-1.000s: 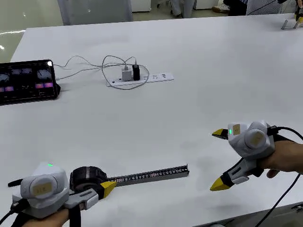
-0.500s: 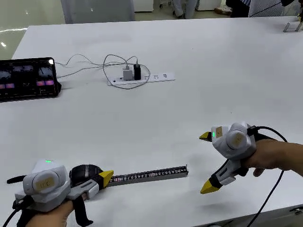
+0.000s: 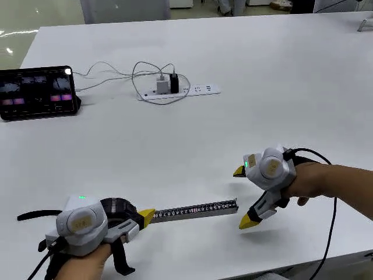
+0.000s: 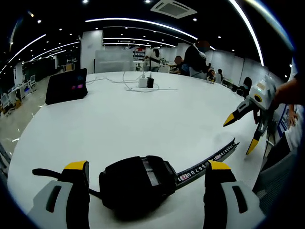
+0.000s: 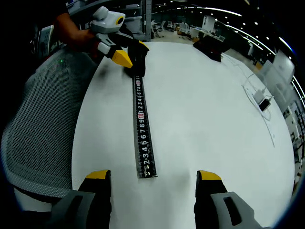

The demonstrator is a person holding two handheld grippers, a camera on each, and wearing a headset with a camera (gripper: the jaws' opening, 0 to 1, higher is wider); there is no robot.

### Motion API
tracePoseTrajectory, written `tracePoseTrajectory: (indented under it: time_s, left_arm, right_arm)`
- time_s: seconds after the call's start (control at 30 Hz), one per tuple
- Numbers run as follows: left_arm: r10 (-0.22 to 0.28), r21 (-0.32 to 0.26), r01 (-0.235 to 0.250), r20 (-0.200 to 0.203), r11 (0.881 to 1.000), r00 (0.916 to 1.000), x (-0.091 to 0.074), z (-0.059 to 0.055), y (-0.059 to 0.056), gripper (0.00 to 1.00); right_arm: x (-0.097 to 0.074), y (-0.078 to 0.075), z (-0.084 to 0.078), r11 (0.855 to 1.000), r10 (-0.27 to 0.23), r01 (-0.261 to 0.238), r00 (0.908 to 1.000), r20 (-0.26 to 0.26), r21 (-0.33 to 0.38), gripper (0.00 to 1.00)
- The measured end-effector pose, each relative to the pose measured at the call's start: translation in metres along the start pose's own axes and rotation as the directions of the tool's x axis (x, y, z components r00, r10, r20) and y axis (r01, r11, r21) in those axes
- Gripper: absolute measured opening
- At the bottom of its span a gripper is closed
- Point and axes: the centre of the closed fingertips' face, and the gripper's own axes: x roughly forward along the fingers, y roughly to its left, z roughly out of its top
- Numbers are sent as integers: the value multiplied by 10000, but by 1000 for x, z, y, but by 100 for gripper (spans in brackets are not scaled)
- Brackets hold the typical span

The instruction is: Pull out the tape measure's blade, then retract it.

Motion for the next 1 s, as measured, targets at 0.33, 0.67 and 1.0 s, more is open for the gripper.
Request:
tracePoseTrajectory:
  time_s: [0.33,0.67,1.0]
  left_arm:
    - [482,404,-480,-50,9980,9988,2,-5,9,99]
    - [317,118,-315,-184,9994,9993,2,-11,7,99]
    - [608,30,-609,265,9981,9978,2,-2,11,99]
  right_arm:
    - [5,2,-3,9989,363,-370,9990,-251,-289,39]
    - [10,11,-7,9965,644,-672,9965,-536,-506,23]
    - [11,8,-6,9961,644,-674,9965,-538,-566,13]
